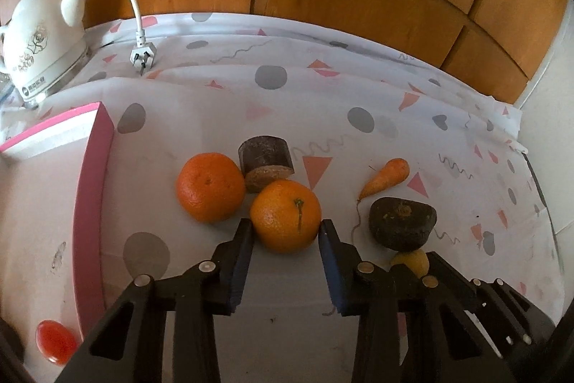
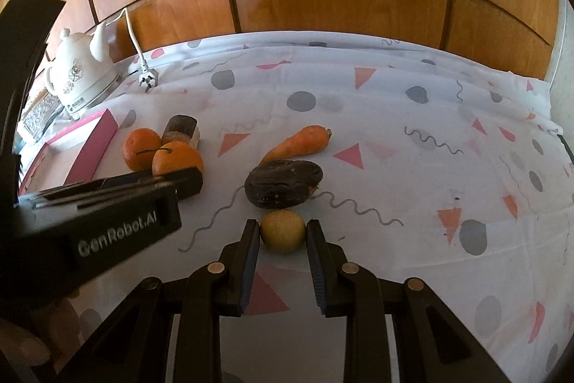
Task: Organize fruits
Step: 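Grasp the mandarin with the left gripper while the right gripper holds the potato, then carry the mandarin toward the tray with the left gripper while the right gripper holds the potato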
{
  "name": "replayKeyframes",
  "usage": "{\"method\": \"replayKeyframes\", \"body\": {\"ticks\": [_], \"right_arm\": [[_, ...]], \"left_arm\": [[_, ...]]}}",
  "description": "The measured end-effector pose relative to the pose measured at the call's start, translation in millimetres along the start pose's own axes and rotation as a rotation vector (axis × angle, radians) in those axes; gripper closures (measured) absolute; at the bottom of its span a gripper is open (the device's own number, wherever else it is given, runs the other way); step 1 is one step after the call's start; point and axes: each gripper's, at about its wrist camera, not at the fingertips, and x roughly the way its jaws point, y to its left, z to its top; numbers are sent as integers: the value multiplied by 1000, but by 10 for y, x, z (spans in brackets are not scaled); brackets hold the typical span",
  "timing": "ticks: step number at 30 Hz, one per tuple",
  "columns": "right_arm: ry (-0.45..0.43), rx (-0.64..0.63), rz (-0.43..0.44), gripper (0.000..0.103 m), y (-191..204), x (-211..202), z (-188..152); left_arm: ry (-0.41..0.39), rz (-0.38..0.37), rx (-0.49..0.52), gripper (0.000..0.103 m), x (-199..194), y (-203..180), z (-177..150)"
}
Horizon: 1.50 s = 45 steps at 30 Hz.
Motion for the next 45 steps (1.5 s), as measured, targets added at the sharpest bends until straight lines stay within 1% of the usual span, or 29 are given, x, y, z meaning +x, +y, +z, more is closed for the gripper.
{"method": "replayKeyframes", "body": {"ticks": [8,13,19,24,29,34,45], "right_arm": [[0,22,25,76,-45,11,-11],[13,20,32,76,-56,24,-17],[17,1,17,76,-36,-6,-41],[16,-13,-3,76,-62,-105,-139],[13,-24,0,76,-70,-214,-281],[6,-32,-8,76,-55,-298,-406],[16,-42,-7,77,20,-405,-501]], "left_arm": [[-6,16,28,68,-101,8,-86],[-11,25,48,68,-228,2,-239],[-18,31,71,68,-390,-23,-464],[-28,38,101,68,-481,-63,-614],[-29,37,117,68,-568,-69,-722],[-29,19,117,68,-674,-53,-820],[-106,10,121,68,-1032,-1,-848]]}}
